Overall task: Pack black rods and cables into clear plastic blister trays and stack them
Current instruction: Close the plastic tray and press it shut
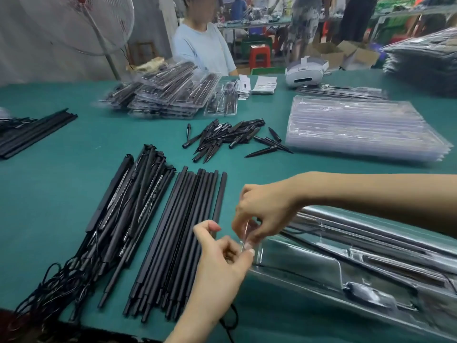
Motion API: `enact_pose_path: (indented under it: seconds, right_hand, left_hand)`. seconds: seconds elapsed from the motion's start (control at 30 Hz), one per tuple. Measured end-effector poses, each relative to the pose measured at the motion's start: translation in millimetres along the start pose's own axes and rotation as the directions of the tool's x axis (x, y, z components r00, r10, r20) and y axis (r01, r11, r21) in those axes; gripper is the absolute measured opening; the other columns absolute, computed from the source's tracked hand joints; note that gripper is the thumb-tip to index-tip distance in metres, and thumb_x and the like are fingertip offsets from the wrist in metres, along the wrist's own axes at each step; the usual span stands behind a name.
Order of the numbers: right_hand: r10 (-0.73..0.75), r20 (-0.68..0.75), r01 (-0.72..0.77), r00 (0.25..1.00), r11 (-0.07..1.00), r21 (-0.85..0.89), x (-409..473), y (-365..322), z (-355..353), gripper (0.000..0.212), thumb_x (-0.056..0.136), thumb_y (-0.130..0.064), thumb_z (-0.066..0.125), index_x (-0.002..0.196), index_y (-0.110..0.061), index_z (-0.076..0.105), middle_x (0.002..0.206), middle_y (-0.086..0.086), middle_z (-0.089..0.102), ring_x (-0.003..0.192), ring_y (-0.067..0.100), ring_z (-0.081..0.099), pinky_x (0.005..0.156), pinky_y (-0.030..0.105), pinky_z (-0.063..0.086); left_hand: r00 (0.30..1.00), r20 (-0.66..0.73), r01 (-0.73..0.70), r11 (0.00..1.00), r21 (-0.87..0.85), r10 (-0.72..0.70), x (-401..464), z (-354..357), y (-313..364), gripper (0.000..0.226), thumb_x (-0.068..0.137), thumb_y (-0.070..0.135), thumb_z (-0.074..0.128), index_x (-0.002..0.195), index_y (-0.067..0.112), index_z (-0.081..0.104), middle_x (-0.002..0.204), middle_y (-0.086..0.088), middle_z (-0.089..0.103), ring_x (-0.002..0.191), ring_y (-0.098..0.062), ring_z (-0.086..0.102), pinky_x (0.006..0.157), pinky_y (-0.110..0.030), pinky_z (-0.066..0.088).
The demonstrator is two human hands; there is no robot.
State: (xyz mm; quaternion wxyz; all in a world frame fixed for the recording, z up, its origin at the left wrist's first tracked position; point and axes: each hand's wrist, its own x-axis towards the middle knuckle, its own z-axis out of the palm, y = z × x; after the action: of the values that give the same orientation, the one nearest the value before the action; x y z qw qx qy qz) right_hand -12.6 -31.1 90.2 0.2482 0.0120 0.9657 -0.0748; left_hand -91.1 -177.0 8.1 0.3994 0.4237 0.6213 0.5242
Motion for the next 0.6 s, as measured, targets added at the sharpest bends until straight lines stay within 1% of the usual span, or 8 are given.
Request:
enact_pose_path:
  seconds: [0.1,0.2,0.27,0.3,0.33,0.43,0.53,0.6]
  right_hand:
    - [0.149,-0.060,-0.151,0.987,0.988,-0.029,8,10,4,0.028,0.093,-0.044,0.055,0.100,-0.019,0.066,0.097,-0.009,0.071,0.090,0.014,0.059,0.095,0.035,0.029]
    - [0.227,-0.020,-0.221,0.974,0.961,0.164,13,24,13,0.025,0.092,-0.040,0.058,0.093,-0.017,0.066,0.086,-0.006,0.070,0.073,0.009,0.055,0.083,0.028,0.038]
    - [0.239,0.014,-0.233,0.971,0.931,0.282,14,29,20,0.020,0.092,-0.036,0.061,0.087,-0.017,0.065,0.070,-0.009,0.062,0.057,-0.001,0.051,0.062,0.014,0.040]
    - [0.237,0.020,-0.231,0.971,0.922,0.312,15,31,25,0.020,0.092,-0.034,0.061,0.084,-0.017,0.063,0.065,-0.010,0.058,0.054,-0.002,0.050,0.053,0.010,0.036]
    - [0.232,0.020,-0.225,0.973,0.915,0.336,16,32,29,0.020,0.092,-0.035,0.061,0.082,-0.017,0.061,0.063,-0.011,0.056,0.053,-0.001,0.049,0.050,0.009,0.034]
    - [0.232,0.013,-0.217,0.973,0.891,0.399,17,34,40,0.022,0.091,-0.037,0.063,0.082,-0.017,0.063,0.064,-0.012,0.056,0.054,-0.002,0.048,0.051,0.010,0.035]
    - [0.258,0.028,-0.240,0.966,0.850,0.469,19,35,46,0.025,0.087,-0.036,0.068,0.089,-0.011,0.070,0.069,-0.008,0.063,0.053,-0.006,0.049,0.054,0.009,0.036]
    - [0.284,0.038,-0.261,0.958,0.811,0.524,20,35,51,0.023,0.085,-0.034,0.071,0.089,-0.012,0.071,0.077,-0.002,0.067,0.056,-0.005,0.050,0.059,0.012,0.039]
  left_hand:
    - [0.996,-0.027,0.091,0.995,0.042,-0.090,17,-2,-2,0.041,0.089,0.006,0.059,0.101,0.032,0.030,0.071,0.005,0.055,0.067,-0.006,0.051,0.068,-0.018,0.044]
    - [0.974,0.053,0.209,0.966,0.155,-0.219,31,-1,-4,0.013,0.090,0.023,0.058,0.100,0.020,0.050,0.076,0.004,0.063,0.069,-0.010,0.061,0.077,-0.031,0.046]
    - [0.947,0.154,0.254,0.949,0.186,-0.284,34,-1,-6,0.016,0.089,0.028,0.057,0.095,0.013,0.055,0.079,0.001,0.064,0.068,-0.015,0.067,0.069,-0.028,0.046]
    - [0.940,0.167,0.275,0.949,0.156,-0.299,35,-1,-8,0.016,0.088,0.025,0.058,0.094,0.011,0.053,0.081,-0.002,0.063,0.064,-0.015,0.067,0.063,-0.024,0.045]
    - [0.938,0.153,0.295,0.948,0.119,-0.311,35,-2,-10,0.017,0.087,0.020,0.060,0.094,0.010,0.049,0.080,-0.005,0.061,0.060,-0.016,0.067,0.059,-0.023,0.044]
    - [0.934,0.110,0.336,0.940,0.057,-0.340,36,-4,-15,0.018,0.087,0.009,0.061,0.093,0.010,0.044,0.074,-0.009,0.057,0.050,-0.016,0.062,0.053,-0.023,0.040]
    - [0.911,0.166,0.364,0.926,0.104,-0.377,37,-3,-16,0.029,0.074,0.021,0.067,0.093,0.007,0.051,0.069,-0.007,0.057,0.047,-0.014,0.059,0.051,-0.021,0.040]
    - [0.908,0.187,0.359,0.927,0.110,-0.375,39,-3,-14,0.025,0.067,0.022,0.065,0.085,0.007,0.055,0.065,-0.006,0.056,0.043,-0.013,0.057,0.048,-0.020,0.038]
